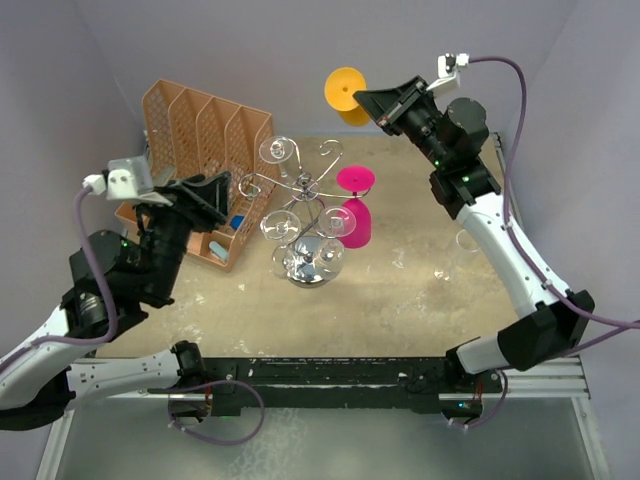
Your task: Place the wine glass upside down on the wine glass rack
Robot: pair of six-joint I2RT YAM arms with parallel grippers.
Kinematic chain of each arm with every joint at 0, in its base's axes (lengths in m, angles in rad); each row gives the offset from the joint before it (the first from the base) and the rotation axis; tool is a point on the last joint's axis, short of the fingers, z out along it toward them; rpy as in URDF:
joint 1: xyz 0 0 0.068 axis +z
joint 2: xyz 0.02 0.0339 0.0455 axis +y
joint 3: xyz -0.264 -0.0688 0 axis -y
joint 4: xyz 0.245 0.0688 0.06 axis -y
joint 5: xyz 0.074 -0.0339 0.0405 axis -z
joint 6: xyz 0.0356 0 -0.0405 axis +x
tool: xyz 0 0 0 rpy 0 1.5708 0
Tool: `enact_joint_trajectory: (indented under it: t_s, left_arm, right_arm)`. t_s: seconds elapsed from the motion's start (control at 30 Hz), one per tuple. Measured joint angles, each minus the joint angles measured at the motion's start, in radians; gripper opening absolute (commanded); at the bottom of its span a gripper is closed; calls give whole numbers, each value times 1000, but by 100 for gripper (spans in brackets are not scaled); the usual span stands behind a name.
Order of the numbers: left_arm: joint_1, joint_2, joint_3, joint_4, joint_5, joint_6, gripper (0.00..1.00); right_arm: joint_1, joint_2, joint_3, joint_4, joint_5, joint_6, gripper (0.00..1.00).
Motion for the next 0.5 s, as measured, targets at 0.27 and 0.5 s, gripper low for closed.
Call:
enact_joint_trajectory:
  t_s: [0.27, 0.5]
  left_arm:
    - [0, -126, -75, -130, -77, -154, 49]
    - [0, -104, -79, -162, -111, -190, 49]
  right_arm:
    - [6, 108, 47, -68, -69, -51, 0]
    - [30, 133, 47, -108, -120, -63, 0]
